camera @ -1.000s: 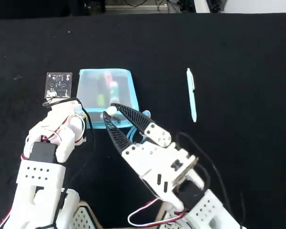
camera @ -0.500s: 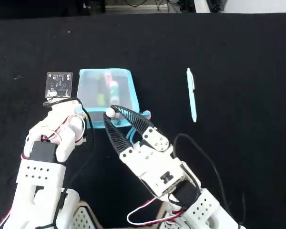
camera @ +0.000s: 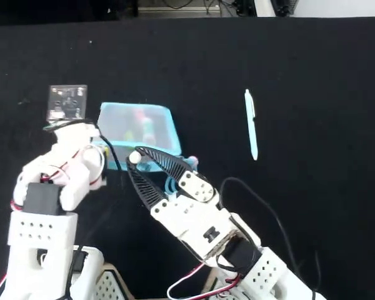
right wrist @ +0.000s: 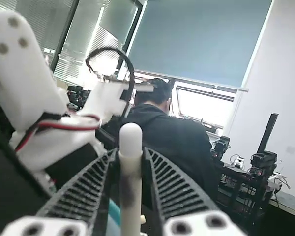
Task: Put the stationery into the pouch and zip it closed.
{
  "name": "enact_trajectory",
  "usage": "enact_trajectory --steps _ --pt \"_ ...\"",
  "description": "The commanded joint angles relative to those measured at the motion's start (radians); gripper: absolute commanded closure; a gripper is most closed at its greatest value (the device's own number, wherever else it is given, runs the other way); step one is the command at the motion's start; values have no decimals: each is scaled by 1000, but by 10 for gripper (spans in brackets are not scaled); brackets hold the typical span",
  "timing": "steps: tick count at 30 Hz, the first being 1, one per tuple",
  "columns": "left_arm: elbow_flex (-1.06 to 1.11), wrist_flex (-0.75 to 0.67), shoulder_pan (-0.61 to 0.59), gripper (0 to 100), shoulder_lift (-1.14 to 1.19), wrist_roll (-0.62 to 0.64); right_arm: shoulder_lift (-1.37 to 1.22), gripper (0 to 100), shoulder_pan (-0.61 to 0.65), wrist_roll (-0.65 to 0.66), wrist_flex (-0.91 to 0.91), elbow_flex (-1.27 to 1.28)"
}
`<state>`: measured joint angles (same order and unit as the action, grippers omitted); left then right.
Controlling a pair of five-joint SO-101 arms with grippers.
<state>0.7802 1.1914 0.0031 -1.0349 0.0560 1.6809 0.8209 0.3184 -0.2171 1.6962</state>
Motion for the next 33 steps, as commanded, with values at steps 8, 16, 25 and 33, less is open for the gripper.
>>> enact_trajectory --steps 8,16,25,33 --pt "-197 92 -70 970 18 0 1 988 89 3 8 -62" --pt "-199 81 -70 970 167 0 -4 987 89 -72 46 -18" --pt "-228 91 -70 970 209 0 -5 986 34 -244 215 -82" --pt "-226 91 -70 970 209 0 -5 985 38 -239 305 -157"
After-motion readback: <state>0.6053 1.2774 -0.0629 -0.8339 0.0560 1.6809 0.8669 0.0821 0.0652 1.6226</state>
